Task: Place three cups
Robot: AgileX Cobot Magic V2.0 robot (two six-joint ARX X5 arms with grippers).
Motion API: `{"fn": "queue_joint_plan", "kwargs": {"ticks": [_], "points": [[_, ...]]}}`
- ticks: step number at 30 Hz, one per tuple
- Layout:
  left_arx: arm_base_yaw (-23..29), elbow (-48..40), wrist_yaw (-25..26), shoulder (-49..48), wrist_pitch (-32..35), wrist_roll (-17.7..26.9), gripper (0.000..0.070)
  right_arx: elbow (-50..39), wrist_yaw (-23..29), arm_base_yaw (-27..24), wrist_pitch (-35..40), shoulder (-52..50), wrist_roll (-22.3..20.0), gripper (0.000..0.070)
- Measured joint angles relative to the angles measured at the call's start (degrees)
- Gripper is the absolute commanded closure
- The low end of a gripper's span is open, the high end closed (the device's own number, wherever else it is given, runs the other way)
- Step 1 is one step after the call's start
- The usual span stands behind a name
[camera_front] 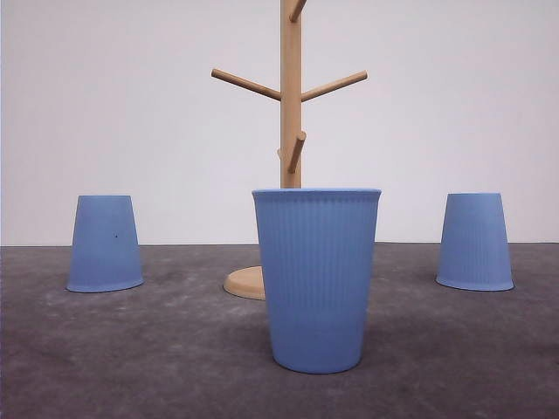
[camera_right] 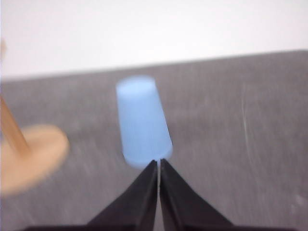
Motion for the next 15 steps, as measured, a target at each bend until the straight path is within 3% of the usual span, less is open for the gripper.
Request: {"fn": "queue_joint_plan", "kwargs": {"ticks": [7, 10, 15], "points": [[0.00, 18.70, 2.17, 14.91, -3.66, -2.38, 0.0685, 17.70, -4.12, 0.00, -7.13, 18.62, 0.97, 0.0697], [0.00, 26.75, 4.55, 23.47, -6.75, -0.56, 0.0685, 24.36, -7.26, 0.00, -12.49, 28.34, -0.73, 0.0697], [-0.11, 36.09, 4.89, 37.92, -7.97, 5.40, 0.0685, 33.34, -7.69, 0.00, -20.19, 43.72, -6.66, 0.0697]]}}
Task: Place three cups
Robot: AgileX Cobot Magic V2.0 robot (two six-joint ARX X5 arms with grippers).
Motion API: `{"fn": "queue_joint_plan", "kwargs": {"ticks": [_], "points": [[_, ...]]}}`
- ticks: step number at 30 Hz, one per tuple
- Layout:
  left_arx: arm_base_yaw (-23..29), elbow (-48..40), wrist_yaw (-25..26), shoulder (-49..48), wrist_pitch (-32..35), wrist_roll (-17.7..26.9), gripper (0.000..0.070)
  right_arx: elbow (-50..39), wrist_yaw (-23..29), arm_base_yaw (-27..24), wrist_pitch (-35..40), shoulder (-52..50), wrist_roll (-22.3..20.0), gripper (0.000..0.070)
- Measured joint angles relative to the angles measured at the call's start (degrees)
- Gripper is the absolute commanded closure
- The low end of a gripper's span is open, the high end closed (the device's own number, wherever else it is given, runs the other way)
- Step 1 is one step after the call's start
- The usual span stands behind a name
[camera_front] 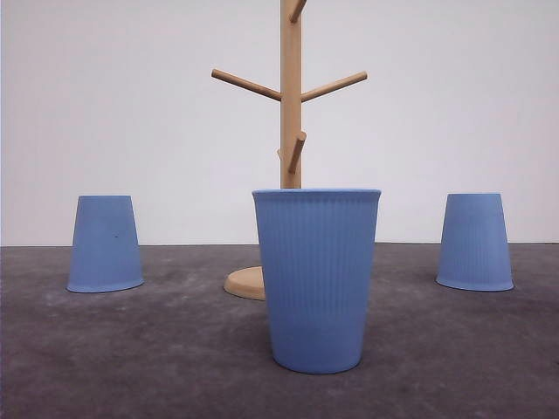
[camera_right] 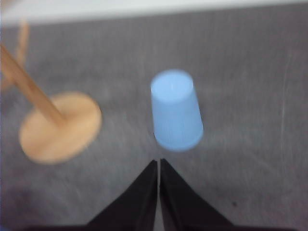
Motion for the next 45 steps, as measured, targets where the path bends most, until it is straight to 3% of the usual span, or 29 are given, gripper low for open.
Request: {"fn": "queue_joint_plan", "kwargs": {"ticks": [5, 11, 13, 16, 17, 18, 28, 45], "points": [[-0.03, 1.31, 3.28, 11.63, -0.24, 3.42, 0.0684, 2.13, 0.00, 0.00, -0.03, 10.43, -3.21, 0.0697], [-0.64, 1.33, 7.14, 17.77, -0.63, 5.77, 0.0660, 2.13, 0.00, 0.00, -0.16, 15.19, -4.32, 0.0683], [-0.86, 1.31, 8.52, 18.63, -0.64, 5.87, 0.0533, 2.13, 0.00, 0.00, -0.24, 15.24, -4.38, 0.0544], [-1.31, 1.33, 9.84, 19.49, -0.41, 5.86, 0.0205, 2.13, 0.00, 0.00, -0.25, 15.21, -4.42, 0.0176], [-1.43, 1.33, 9.89, 19.76, -0.22, 5.83, 0.0134, 2.13, 0.00, 0.00, -0.25, 15.23, -4.40, 0.0096], [-1.58, 1.33, 9.94, 20.11, 0.10, 5.80, 0.0129, 2.13, 0.00, 0.00, -0.25, 15.21, -4.37, 0.0079], [-5.03, 5.33, 9.48, 28.11, 5.36, 5.81, 0.0092, 2.13, -2.20, 0.00, -0.25, 15.21, -4.21, 0.0070], [-7.34, 23.04, -1.01, 51.38, 5.16, 11.83, 0.0092, 2.13, -2.95, 0.00, -0.25, 15.21, -3.90, 0.0070]]}}
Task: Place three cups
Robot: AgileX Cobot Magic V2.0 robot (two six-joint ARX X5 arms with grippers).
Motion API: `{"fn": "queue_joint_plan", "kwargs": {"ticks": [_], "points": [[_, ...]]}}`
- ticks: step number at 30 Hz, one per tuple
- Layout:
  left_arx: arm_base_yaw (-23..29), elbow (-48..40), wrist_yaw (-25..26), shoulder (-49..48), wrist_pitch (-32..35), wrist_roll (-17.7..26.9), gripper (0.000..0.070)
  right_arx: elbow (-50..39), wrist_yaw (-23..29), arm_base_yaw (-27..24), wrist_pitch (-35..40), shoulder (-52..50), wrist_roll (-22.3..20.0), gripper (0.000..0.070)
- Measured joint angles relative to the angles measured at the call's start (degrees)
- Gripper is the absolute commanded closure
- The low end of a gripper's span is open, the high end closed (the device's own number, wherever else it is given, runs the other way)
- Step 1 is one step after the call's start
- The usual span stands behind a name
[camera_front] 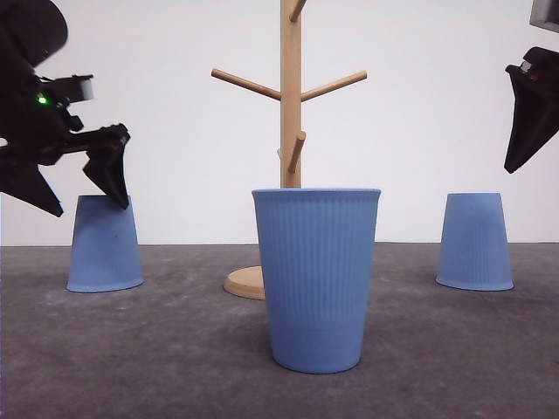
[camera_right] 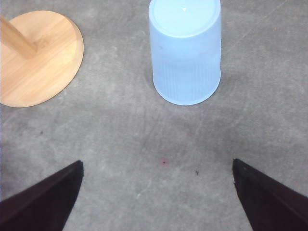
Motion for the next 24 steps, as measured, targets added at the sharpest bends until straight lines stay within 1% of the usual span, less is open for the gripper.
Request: {"fn": "queue_joint_plan", "kwargs": {"ticks": [4, 6, 7, 8, 11, 13, 19, 22, 24], "points": [[-0.04, 1.93, -0.01, 2.69, 0.52, 0.59, 0.0098, 0.00, 0.00, 0.00, 0.10, 0.00, 0.00, 0.0070], [-0.04, 2.23, 0.01, 4.05, 0.75, 0.96, 0.0110, 0.00, 0.00, 0.00, 0.19, 0.00, 0.00, 0.0070], [-0.04, 2.29, 0.02, 4.60, 0.58, 1.10, 0.0131, 0.00, 0.00, 0.00, 0.20, 0.00, 0.00, 0.0070], [-0.04, 2.29, 0.05, 5.03, 0.34, 1.22, 0.0168, 0.00, 0.00, 0.00, 0.20, 0.00, 0.00, 0.0070], [-0.06, 2.29, 0.18, 5.25, 0.21, 1.38, 0.0377, 0.00, 0.00, 0.00, 0.20, 0.00, 0.00, 0.0070], [-0.19, 2.41, 0.25, 5.18, 0.97, 1.43, 0.0423, 0.00, 0.02, 0.00, 0.20, 0.00, 0.00, 0.0070], [-0.15, 2.78, 2.72, 5.05, 0.33, 1.62, 0.0432, 0.00, 0.00, 0.00, 0.20, 0.00, 0.00, 0.0070], [0.09, 4.20, 5.38, 4.49, -3.44, 1.71, 0.0432, 0.00, 0.00, 0.00, 0.20, 0.00, 0.00, 0.0070], [0.34, 6.70, 7.76, 3.64, -6.89, 1.71, 0.0432, 0.00, 0.00, 0.00, 0.22, 0.00, 0.00, 0.0070]]}}
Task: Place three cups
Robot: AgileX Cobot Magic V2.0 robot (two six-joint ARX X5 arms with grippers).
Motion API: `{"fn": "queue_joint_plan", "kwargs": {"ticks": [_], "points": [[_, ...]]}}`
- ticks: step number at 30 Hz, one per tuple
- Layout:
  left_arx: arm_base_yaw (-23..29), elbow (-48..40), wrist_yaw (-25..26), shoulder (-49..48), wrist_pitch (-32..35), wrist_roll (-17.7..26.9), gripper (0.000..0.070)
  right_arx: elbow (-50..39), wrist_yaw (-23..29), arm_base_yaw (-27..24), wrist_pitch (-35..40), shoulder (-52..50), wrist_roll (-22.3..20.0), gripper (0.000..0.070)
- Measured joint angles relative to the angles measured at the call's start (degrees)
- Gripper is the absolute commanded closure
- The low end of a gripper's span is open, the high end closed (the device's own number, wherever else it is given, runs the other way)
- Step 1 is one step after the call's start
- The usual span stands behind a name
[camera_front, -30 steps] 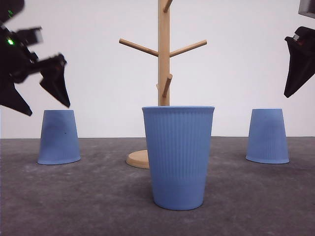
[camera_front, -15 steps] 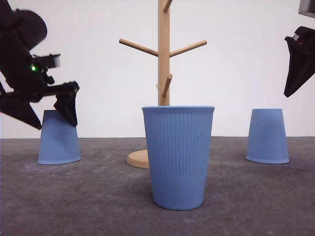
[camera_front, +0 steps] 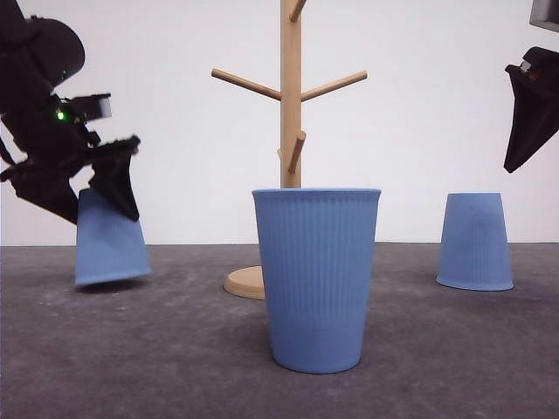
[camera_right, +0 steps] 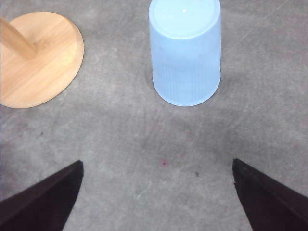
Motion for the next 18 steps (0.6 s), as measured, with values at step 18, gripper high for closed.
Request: {"fn": "queue_joint_plan", "kwargs": {"ticks": [18], "points": [[1.61, 22.25, 28.55, -8.37, -10.05, -4.47, 0.0430, 0.00, 0.00, 0.00, 0.50, 0.00, 0.00, 0.0070]]}}
